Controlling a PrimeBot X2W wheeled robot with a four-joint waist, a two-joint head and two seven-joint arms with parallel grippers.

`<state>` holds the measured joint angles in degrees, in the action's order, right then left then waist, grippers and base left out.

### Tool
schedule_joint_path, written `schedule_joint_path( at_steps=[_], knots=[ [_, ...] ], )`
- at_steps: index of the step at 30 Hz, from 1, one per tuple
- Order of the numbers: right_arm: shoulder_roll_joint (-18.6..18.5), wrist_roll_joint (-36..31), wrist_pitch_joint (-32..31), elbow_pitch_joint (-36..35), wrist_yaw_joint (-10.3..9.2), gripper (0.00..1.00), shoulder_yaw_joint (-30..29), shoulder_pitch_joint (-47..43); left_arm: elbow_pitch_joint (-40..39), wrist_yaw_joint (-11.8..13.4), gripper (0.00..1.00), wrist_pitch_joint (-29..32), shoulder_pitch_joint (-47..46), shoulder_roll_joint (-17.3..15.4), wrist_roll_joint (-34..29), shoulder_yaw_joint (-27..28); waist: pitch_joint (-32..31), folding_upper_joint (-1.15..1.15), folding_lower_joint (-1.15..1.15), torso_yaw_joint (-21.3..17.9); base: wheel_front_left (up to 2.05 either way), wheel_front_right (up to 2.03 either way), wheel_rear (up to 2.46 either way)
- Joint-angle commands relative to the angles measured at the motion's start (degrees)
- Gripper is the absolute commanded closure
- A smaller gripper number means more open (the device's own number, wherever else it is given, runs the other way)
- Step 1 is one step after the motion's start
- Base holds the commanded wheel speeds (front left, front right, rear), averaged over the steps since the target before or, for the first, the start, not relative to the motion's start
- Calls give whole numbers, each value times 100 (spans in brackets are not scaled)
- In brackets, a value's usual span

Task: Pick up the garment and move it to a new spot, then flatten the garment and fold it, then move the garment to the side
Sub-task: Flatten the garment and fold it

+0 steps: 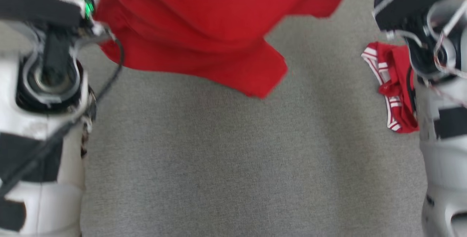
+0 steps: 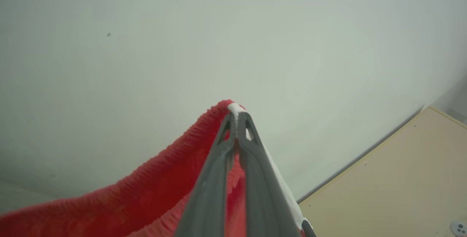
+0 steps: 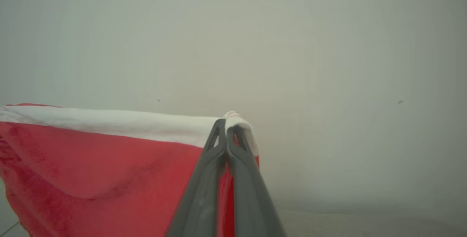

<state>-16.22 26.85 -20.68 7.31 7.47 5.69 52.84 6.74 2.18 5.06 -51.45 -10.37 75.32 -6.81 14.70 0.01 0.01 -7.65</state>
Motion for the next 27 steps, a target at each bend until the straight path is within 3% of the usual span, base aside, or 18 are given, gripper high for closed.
schedule_joint_path(
  at_steps=[1,9,12,18,23,27],
  knots=[
    [-13,24,0,300,3,100,84,416,182,77,100,-62,-380,43,60,75,490,-1,-1,-177,0,0,0],
    [71,-306,623,1373,2,100,146,1887,997,-26,100,-482,-1783,66,-325,121,1396,-1,-1,-293,0,0,0],
    [290,-561,1352,1912,2,100,89,2655,1348,-345,100,-810,-2599,67,-502,138,1737,-1,-1,-429,0,0,0],
    [275,-1221,2410,2388,-7,100,-13,3503,1674,-693,100,-1312,-3497,69,-612,284,2312,-1,-1,-489,0,0,0],
    [215,-1545,2745,2781,-8,100,151,3467,1912,-924,100,-1505,-3292,44,-587,214,2616,-1,-1,-417,0,0,0],
    [167,-1367,2743,2985,-8,100,563,3106,1958,-975,100,-1586,-2795,110,-360,109,2587,-1,-1,-344,0,0,0]
  ],
)
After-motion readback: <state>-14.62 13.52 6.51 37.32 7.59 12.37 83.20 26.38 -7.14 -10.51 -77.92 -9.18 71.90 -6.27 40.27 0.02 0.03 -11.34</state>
